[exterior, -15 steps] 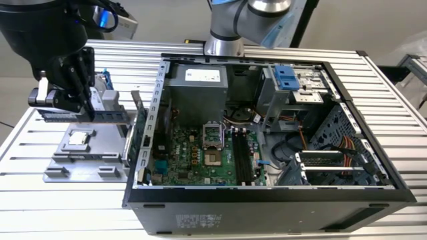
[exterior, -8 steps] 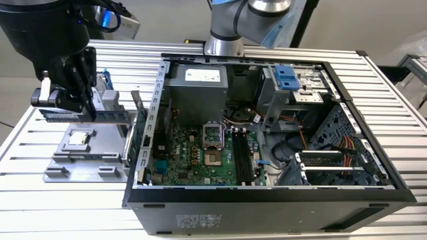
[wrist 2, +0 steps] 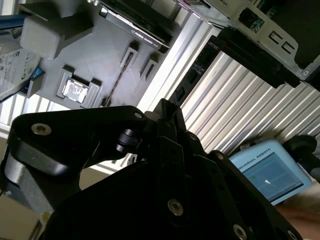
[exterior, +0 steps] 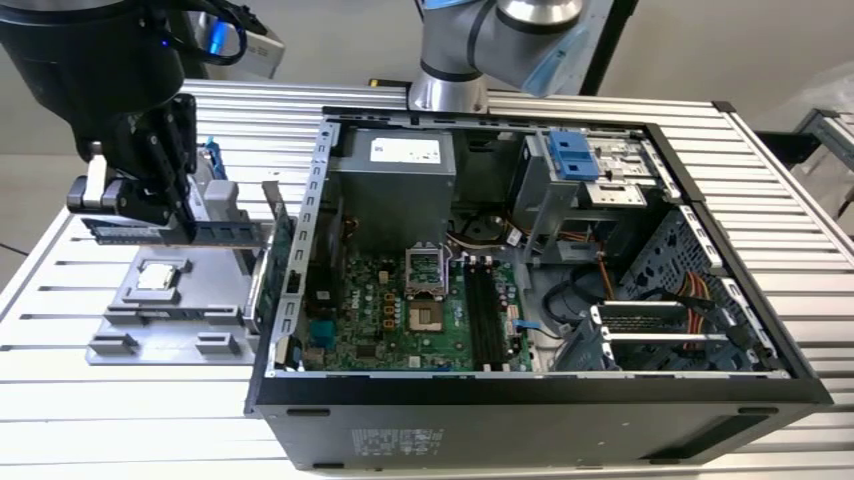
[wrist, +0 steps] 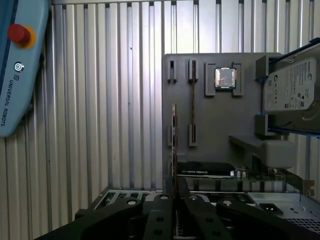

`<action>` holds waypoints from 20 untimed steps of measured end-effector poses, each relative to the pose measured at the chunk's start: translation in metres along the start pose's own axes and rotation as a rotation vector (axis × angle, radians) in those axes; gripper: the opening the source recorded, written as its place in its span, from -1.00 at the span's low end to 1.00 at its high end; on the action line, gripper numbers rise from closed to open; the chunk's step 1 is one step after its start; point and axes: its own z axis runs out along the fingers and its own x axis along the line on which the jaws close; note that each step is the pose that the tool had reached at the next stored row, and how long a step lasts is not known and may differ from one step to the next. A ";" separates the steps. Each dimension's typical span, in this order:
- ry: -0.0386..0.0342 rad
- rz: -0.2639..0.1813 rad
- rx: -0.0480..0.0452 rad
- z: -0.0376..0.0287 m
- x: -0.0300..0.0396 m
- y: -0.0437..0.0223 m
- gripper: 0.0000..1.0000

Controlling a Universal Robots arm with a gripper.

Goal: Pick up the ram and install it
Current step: 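Pick up the ram and move it above insertion slot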

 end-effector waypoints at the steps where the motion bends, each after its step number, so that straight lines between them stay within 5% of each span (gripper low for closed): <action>1: 0.0000 0.000 0.0000 0.0000 0.0000 -0.0004 -1.00; 20: 0.0000 0.000 0.0000 -0.0002 -0.0002 -0.0069 -1.00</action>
